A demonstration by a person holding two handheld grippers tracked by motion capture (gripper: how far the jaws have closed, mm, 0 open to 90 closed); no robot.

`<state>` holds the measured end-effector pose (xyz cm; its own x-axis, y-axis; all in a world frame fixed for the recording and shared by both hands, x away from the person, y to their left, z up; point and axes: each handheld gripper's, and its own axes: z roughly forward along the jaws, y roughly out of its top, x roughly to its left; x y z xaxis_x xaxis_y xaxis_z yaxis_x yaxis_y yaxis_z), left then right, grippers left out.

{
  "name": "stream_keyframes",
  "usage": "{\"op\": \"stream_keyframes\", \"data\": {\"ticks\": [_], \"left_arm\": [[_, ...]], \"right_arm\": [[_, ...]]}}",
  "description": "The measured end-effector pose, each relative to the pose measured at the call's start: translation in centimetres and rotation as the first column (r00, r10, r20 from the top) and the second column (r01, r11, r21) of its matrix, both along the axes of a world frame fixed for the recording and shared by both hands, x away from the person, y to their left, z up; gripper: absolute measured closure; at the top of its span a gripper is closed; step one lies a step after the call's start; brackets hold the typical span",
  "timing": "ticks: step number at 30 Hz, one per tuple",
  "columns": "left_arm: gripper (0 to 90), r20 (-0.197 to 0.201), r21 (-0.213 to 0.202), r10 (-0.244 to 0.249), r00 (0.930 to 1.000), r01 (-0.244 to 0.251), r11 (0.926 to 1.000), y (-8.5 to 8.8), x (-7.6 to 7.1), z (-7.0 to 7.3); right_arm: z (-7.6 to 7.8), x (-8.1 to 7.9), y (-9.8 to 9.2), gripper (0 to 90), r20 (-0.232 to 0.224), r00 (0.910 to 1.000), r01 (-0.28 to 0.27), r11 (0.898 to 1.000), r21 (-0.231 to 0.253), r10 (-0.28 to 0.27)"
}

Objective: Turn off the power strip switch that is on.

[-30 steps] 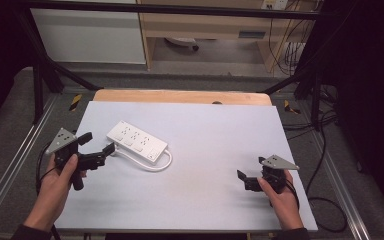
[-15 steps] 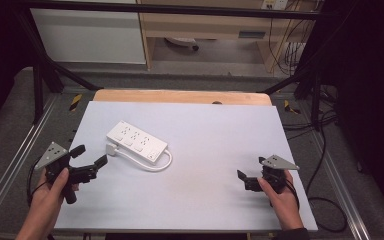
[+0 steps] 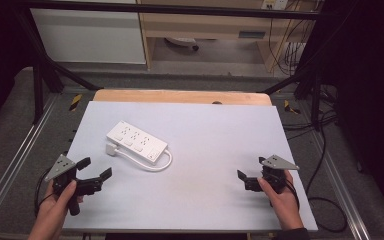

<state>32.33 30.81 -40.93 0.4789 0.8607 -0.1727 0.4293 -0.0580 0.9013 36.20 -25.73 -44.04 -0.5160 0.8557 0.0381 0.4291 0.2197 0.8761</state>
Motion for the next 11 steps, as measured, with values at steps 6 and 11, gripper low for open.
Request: {"op": "stream_keyframes", "data": {"ticks": [6, 11], "left_arm": [[6.6, -0.037, 0.054, -0.02, 0.9991, 0.022, 0.9983, -0.7, -0.6, -1.1], [6.8, -0.061, 0.082, -0.026, 0.9978, 0.031, 0.9961, -1.5, -0.6, -2.0]], "right_arm": [[-0.2, 0.1, 0.0, 2.6, -0.018, 0.9997, 0.014, 1.0, -0.006, -0.014], [-0.7, 0.5, -0.4, 3.0, -0.057, 0.9962, 0.064, 0.997, -0.04, -0.066]]}}
